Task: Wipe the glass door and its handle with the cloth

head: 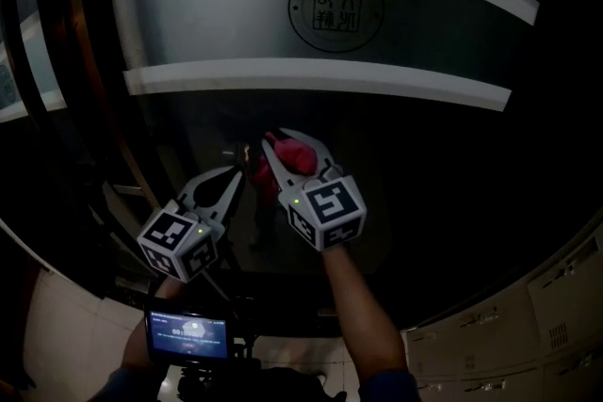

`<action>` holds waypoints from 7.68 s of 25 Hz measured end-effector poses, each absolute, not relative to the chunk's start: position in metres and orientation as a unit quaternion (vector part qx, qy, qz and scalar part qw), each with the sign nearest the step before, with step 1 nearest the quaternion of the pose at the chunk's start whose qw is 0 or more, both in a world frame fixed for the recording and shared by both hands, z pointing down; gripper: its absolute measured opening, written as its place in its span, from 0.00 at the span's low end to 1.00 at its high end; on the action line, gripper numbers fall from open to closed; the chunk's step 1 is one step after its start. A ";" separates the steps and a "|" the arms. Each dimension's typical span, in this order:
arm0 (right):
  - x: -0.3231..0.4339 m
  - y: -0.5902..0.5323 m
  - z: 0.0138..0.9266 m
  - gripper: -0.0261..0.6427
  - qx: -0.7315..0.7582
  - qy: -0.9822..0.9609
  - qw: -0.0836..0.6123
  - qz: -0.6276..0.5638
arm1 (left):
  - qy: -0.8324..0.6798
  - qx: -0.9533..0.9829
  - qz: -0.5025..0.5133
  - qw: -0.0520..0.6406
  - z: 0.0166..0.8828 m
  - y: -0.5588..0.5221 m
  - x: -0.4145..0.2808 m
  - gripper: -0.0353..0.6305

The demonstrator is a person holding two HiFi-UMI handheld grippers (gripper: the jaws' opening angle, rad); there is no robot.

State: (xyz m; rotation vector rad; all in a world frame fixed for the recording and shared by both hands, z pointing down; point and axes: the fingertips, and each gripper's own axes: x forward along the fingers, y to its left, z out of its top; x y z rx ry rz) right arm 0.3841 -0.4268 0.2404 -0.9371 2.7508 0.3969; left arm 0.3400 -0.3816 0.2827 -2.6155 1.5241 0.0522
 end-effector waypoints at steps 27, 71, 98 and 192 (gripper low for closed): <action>0.608 -0.444 0.234 0.16 -0.455 0.871 0.142 0.118 | 0.466 -0.884 -0.003 0.049 0.305 -0.397 0.452 0.07; 0.622 -0.461 0.327 0.16 -0.471 0.876 0.083 0.068 | 0.431 -0.902 -0.015 0.036 0.336 -0.397 0.494 0.07; 0.439 -0.347 0.334 0.16 -0.458 0.879 0.127 0.037 | 0.394 -0.918 -0.042 0.032 0.351 -0.315 0.359 0.07; 0.136 -0.297 0.098 0.16 -0.354 0.911 0.081 0.197 | 0.418 -0.907 0.025 0.054 0.215 -0.267 0.080 0.07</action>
